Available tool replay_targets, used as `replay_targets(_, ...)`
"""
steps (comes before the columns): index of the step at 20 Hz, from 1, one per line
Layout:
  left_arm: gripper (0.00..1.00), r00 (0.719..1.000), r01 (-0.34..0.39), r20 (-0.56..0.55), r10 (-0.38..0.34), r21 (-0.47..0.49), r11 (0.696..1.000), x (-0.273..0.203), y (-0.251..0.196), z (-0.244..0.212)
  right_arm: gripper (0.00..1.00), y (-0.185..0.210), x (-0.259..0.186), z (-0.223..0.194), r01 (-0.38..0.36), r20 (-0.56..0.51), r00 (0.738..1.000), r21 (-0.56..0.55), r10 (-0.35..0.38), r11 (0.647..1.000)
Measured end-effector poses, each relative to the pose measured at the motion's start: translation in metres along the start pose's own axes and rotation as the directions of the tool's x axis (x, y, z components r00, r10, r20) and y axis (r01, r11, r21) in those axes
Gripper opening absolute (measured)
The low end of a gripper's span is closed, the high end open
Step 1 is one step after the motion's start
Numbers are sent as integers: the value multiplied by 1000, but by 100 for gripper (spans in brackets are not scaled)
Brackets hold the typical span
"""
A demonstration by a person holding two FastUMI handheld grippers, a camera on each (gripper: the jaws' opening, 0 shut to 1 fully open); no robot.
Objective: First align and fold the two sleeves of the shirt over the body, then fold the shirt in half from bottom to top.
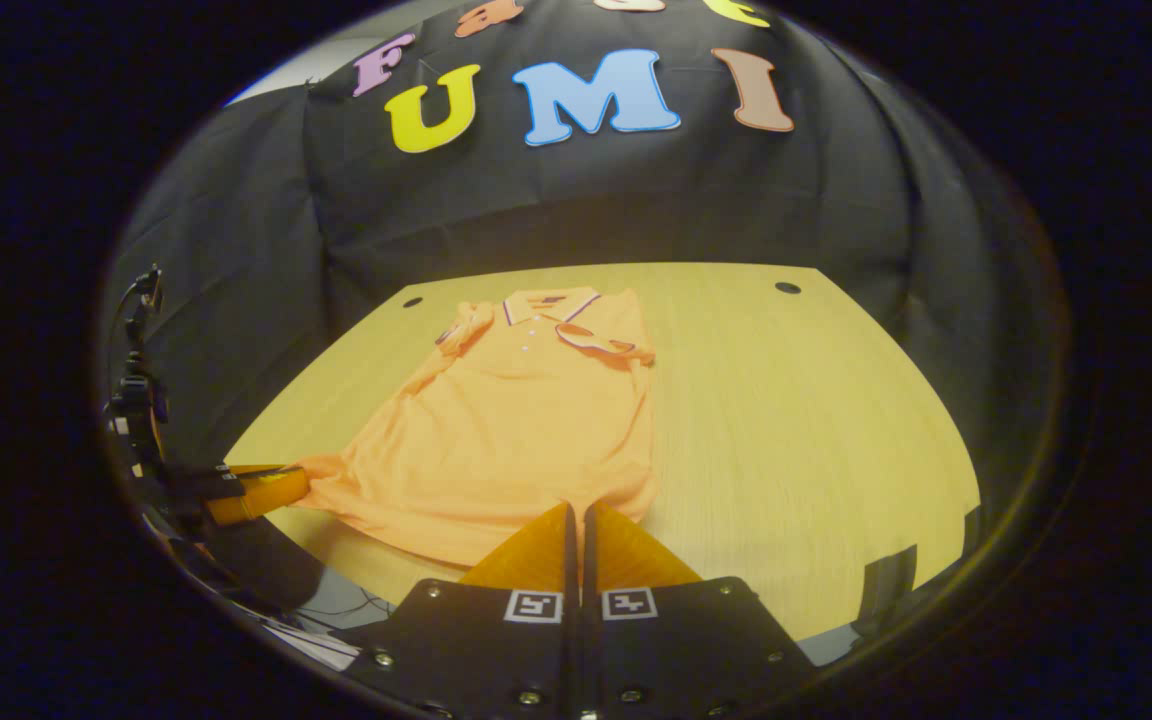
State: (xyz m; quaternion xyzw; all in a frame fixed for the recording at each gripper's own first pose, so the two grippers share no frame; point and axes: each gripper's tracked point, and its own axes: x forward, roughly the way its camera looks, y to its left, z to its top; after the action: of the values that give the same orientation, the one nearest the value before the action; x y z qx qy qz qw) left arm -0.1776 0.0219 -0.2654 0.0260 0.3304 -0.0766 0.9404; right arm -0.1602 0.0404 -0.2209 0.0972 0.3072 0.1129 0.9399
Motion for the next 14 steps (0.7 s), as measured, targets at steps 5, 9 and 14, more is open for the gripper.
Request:
replay_targets(5, 6, 996, -26, 89, 20, 57, 998, 14, 1, 61, 0, -2, 16, 52, -8, 75, 997, -11, 9, 1000)
replay_targets(9, 6, 992, -16, 124, 11, 38, 999, 38, 3, 99, 0, -9, 40, 92, 17, 121, 993, -16, -15, 1000)
replay_targets(14, 6, 990, 6, 138, -12, 37, 999, 79, 11, 142, 0, -16, 77, 136, 45, 151, 987, 13, -46, 999)
